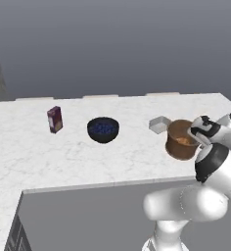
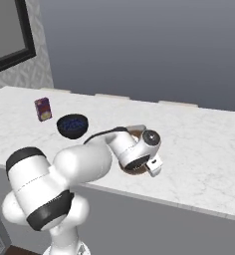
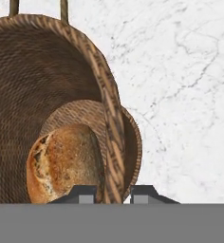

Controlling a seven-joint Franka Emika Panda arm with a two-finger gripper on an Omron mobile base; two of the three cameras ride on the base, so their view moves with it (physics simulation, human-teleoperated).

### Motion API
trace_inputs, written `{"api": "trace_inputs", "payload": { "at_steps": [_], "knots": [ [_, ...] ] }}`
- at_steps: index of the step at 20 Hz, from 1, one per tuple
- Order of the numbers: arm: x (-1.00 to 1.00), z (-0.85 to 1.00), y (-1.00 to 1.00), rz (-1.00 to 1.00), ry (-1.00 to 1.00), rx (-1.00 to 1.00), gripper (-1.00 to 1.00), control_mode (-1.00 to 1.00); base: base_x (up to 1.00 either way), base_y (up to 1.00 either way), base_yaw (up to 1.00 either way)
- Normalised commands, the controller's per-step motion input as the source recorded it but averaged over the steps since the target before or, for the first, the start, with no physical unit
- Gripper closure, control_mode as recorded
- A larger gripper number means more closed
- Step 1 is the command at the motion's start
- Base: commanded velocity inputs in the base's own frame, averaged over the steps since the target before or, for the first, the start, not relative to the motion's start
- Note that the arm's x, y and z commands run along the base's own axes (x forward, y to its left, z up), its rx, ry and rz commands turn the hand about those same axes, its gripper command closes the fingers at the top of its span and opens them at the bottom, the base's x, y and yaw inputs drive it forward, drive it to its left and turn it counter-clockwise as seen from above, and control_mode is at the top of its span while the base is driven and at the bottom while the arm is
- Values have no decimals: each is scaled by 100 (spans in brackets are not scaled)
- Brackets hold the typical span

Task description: Open the cabinet, pick up the bread from the cabinet and place it in the basket. Then move the basket to the dining counter.

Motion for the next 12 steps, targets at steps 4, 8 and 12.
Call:
{"api": "trace_inputs", "payload": {
  "at_steps": [4,8,12],
  "knots": [
    [24,-67,0,0,0,0,100,-100,0,0,0],
    [31,-60,0,0,0,0,100,-100,0,0,0],
    [16,-43,14,0,-2,-1,-100,-100,0,0,0]
  ]
}}
